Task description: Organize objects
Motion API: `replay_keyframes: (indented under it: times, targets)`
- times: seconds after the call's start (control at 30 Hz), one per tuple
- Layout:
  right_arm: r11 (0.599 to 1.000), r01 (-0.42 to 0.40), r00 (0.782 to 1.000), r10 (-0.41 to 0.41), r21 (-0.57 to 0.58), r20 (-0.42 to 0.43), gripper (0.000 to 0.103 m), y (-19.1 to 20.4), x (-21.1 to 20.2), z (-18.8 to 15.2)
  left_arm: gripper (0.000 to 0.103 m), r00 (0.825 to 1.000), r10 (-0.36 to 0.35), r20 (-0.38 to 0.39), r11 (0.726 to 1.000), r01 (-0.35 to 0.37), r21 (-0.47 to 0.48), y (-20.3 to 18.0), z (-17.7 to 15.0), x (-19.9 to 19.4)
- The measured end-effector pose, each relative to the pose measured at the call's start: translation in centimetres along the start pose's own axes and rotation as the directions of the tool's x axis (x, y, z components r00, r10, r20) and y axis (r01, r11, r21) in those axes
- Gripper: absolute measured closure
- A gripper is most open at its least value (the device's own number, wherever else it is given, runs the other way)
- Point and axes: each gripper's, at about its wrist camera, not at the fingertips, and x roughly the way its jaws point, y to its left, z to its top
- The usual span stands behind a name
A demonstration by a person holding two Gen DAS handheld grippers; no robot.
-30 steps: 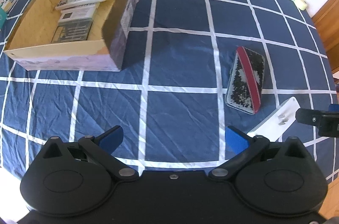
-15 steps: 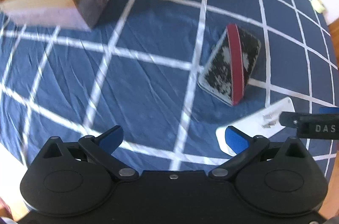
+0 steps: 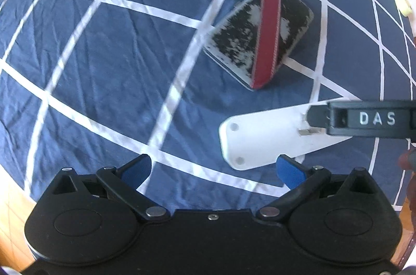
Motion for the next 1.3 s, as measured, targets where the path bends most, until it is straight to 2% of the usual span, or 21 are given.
replay_keyframes:
  times: [0.3, 0.4, 0.73, 0.8, 0.97, 1.3]
  targets:
    - [0.998, -0.063, 0.998, 0.063, -0.003, -0.026, 0.004, -0.6, 1.2, 0.1, 0.000, 0.999, -0.049, -0.011, 0.998, 0.048, -0.052, -1.2, -0.2, 1.0]
    - [0.995, -0.096, 0.995, 0.096, -0.021, -0.028, 0.015, -0.5, 1.4, 0.1, 0.000, 0.998, -0.060, -0.010, 0.996, 0.059, -0.065, -1.3, 0.1, 1.3]
    - [0.995, -0.095, 0.995, 0.093, -0.044, -0.037, 0.016, -0.2, 1.4, 0.3, 0.001, 0.996, -0.088, -0.004, 0.993, 0.087, -0.085, -1.9, 1.1, 2.0]
    - [0.995, -0.094, 0.995, 0.093, -0.043, -0.038, 0.016, -0.1, 1.4, 0.3, 0.003, 0.995, -0.094, -0.008, 0.992, 0.093, -0.088, -1.8, 1.2, 2.1]
    - [0.995, -0.094, 0.995, 0.092, -0.045, -0.037, 0.016, -0.1, 1.4, 0.3, 0.021, 0.990, -0.140, -0.006, 0.985, 0.138, -0.106, -2.0, 1.3, 2.2]
    - [0.994, -0.097, 0.995, 0.096, -0.048, -0.029, 0.016, 0.3, 1.0, 0.1, 0.023, 0.995, -0.102, -0.013, 0.991, 0.100, -0.091, -2.4, 1.6, 1.8]
